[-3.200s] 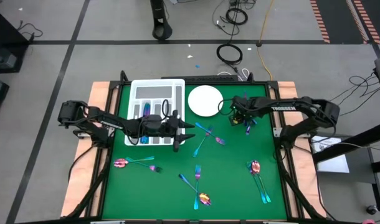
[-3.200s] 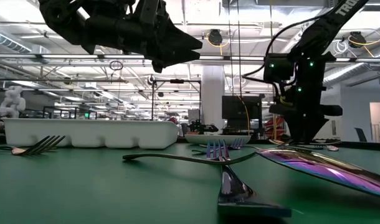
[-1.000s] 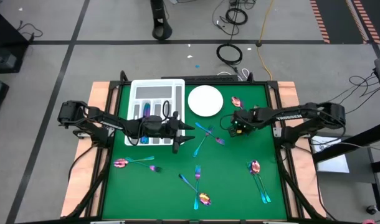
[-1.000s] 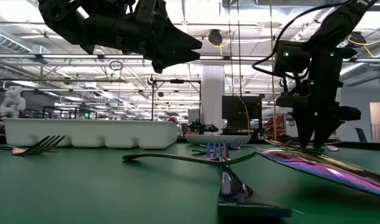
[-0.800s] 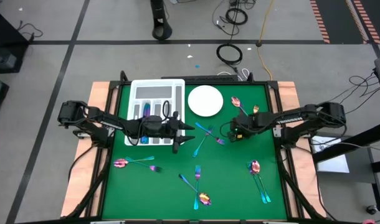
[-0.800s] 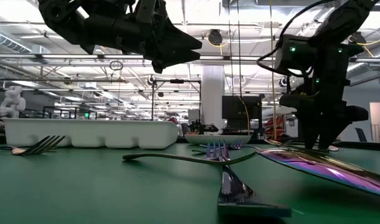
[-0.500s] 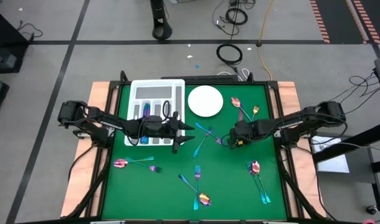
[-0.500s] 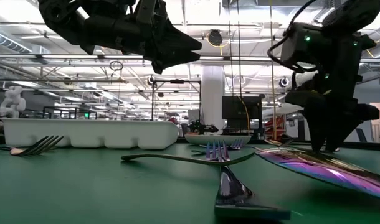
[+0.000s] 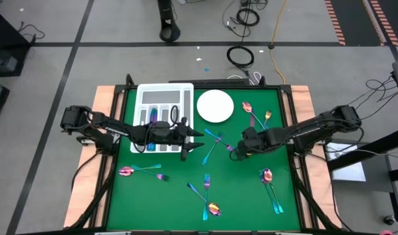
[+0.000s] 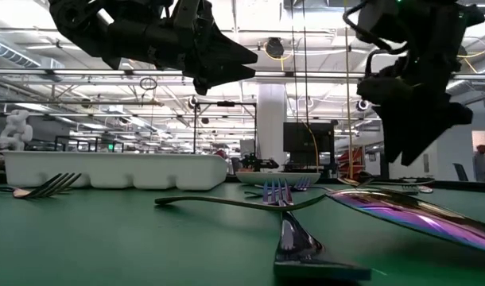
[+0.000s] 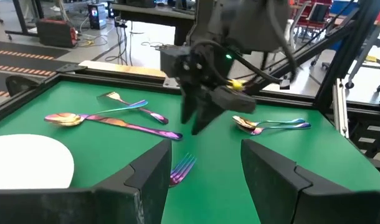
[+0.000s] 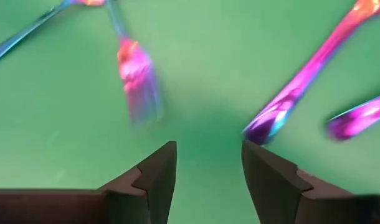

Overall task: Sort silverware
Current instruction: Put the blue knife into the silverware tray

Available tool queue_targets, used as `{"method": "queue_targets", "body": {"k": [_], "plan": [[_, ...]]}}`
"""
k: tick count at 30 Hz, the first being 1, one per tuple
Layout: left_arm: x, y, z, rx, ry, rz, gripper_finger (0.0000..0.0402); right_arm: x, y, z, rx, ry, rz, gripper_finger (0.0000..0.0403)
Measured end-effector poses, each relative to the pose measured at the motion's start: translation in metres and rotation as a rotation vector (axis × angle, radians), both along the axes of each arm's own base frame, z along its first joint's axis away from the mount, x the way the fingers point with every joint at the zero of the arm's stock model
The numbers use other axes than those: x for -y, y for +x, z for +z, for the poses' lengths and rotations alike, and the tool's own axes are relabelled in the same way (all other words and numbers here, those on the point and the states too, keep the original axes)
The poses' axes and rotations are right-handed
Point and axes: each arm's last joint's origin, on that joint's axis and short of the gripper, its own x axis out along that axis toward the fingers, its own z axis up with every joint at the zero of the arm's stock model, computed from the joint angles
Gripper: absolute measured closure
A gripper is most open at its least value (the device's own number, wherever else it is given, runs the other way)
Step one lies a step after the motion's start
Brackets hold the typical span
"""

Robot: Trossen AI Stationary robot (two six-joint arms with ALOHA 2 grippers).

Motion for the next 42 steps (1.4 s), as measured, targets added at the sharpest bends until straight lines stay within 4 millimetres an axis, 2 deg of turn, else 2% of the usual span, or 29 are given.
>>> {"method": "queue_targets", "body": {"k": [7,17,29,42], "plan": [[0.0,0.0,0.0,0.0,0.0,-0.001,0.0207,0.018,-0.006,-0.009,-0.056,-0.017,-0.024,0.0232],[0.001,0.0,0.0,0.0,0.0,-0.005,0.0207,0.037,-0.007,-0.023,-0.014,-0.026,-0.031,0.0232],[0.001,0.0,0.0,0.0,0.001,-0.005,0.0207,0.046,-0.011,-0.028,-0.022,-0.051,-0.082,0.0234],[0.001,0.0,0.0,0.0,0.002,-0.005,0.0207,0.048,-0.012,-0.029,-0.035,-0.078,-0.095,0.0321]]}}
